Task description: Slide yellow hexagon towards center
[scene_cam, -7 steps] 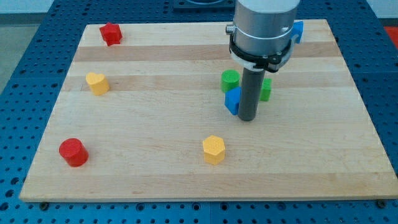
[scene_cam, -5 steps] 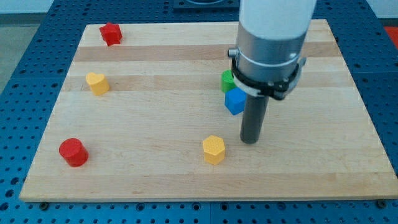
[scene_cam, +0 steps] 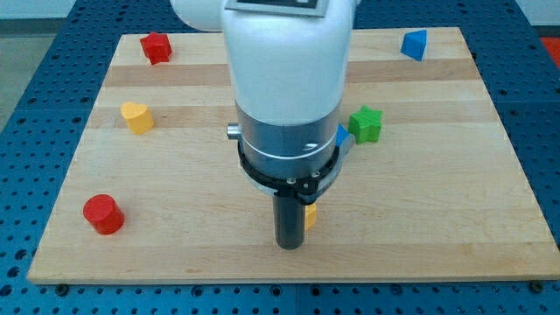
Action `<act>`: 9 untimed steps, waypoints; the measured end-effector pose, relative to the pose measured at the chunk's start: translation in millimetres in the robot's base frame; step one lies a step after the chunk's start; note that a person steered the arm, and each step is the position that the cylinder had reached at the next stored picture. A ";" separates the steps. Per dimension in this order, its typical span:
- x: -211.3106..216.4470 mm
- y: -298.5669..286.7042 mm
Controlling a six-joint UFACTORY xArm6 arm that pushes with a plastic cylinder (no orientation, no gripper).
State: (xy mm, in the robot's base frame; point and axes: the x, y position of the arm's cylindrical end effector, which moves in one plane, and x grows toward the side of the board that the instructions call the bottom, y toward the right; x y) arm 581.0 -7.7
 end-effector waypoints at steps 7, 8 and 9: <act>-34.1 26.2; -50.8 26.2; -66.4 26.2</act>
